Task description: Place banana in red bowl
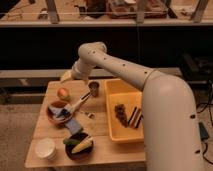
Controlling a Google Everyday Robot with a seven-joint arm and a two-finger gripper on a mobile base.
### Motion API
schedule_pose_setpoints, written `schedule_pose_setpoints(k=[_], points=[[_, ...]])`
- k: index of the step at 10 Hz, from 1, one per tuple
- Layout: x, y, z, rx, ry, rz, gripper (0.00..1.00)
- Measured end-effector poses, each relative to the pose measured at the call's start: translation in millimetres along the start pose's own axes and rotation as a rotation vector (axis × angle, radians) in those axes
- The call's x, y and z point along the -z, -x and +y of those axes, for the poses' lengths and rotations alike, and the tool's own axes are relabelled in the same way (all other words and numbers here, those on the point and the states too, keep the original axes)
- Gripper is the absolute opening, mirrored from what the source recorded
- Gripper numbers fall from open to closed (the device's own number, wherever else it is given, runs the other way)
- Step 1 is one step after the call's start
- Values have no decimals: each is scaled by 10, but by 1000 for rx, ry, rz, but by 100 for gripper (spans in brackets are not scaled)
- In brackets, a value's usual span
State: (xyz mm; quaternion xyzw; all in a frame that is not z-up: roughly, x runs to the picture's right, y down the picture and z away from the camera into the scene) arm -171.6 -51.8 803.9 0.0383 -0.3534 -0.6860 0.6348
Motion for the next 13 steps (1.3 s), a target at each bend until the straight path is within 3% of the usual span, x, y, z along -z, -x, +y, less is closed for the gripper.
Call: schedule_pose_setpoints(k=[6, 8, 10, 13], points=[[1, 6, -2, 2, -4, 3, 80], [17, 96, -74, 1, 23, -4, 80], [59, 390, -198, -52, 50, -17, 80], [165, 1129, -333, -147, 69, -8, 80]])
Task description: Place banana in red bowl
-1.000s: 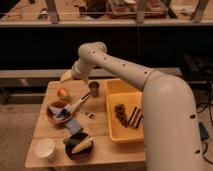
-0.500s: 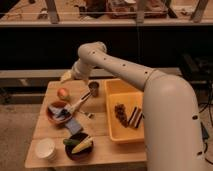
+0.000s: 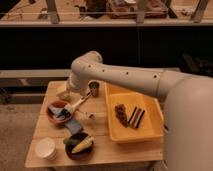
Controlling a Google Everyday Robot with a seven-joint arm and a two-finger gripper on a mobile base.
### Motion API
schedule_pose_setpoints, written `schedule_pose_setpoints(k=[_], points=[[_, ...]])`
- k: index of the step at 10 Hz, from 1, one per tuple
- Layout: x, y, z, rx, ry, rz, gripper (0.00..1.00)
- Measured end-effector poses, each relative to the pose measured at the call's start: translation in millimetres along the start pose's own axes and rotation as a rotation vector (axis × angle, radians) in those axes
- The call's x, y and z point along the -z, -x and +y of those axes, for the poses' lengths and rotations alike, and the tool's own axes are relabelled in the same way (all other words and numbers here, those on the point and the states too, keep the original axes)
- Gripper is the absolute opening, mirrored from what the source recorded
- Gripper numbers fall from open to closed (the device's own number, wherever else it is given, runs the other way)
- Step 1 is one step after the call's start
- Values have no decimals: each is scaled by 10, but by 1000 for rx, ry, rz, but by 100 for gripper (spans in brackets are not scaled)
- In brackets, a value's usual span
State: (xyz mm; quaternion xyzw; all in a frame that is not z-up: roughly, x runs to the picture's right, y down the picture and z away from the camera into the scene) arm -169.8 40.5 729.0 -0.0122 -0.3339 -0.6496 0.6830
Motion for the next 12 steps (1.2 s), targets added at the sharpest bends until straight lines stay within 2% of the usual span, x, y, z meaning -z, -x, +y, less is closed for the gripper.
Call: schedule_pose_setpoints(k=[1, 2, 4, 6, 8, 9, 10, 12], points=[[36, 227, 42, -22, 6, 7, 80], [104, 559, 122, -38, 23, 22, 80], [194, 965, 290, -50, 46, 43, 80], [220, 1149, 352, -53, 55, 48, 80], [202, 1116, 338, -30, 42, 46, 80], [171, 1077, 378, -1, 19, 33, 80], [154, 998, 498, 64, 2, 23, 80], [173, 894, 686, 168, -7, -19, 80]])
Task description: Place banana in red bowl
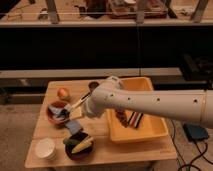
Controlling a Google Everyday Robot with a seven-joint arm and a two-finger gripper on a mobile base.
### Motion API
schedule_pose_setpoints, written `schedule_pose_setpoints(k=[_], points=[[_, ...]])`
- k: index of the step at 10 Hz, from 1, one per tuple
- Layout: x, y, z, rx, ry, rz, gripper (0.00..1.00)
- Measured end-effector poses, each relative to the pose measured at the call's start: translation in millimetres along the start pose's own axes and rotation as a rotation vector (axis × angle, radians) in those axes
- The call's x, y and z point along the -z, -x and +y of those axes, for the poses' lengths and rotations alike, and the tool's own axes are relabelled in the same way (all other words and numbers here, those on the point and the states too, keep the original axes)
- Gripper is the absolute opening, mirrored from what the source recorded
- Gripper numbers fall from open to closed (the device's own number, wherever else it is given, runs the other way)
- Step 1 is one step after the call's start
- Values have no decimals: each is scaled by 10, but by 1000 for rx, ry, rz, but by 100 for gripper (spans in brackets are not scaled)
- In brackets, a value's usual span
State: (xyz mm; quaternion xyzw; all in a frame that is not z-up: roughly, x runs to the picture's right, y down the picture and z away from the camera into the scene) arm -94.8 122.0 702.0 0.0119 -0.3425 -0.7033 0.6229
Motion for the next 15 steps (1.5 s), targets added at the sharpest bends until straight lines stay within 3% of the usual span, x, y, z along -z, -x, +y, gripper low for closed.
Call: schedule_pose_setpoints(k=[2, 4, 5, 7, 9, 13, 15], points=[[18, -33, 150, 65, -15, -25, 80], [6, -7, 140, 71, -22, -19, 80], [-19, 42, 127, 88, -44, -11, 80], [13, 148, 69, 249, -95, 17, 80], [41, 199, -9, 367, -127, 39, 80], [64, 195, -42, 422, -134, 43, 80], [43, 263, -179, 565, -132, 34, 80]])
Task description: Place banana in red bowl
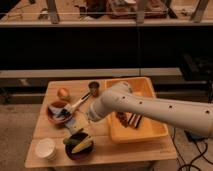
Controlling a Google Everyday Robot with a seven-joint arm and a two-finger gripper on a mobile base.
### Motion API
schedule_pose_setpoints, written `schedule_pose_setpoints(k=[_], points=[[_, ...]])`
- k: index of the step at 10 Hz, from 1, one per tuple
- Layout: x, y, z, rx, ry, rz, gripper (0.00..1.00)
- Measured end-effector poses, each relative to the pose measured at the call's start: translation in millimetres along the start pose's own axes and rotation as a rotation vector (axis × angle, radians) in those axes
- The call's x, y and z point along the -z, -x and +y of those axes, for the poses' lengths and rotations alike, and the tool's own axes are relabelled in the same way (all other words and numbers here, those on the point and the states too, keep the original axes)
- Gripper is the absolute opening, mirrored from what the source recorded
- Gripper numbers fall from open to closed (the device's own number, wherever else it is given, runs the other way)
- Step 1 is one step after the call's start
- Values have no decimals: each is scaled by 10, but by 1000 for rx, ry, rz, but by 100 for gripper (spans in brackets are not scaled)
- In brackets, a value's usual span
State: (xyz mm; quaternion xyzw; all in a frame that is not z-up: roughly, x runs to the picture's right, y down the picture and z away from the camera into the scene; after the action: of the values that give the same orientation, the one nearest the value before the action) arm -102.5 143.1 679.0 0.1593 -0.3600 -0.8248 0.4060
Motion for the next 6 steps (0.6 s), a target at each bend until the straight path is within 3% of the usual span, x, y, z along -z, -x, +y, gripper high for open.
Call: schedule_pose_setpoints(k=[1, 2, 6], points=[[-24, 18, -73, 101, 3, -12, 80], [-35, 26, -110, 153, 4, -18, 80], [-61, 45, -130, 182, -17, -10, 80]])
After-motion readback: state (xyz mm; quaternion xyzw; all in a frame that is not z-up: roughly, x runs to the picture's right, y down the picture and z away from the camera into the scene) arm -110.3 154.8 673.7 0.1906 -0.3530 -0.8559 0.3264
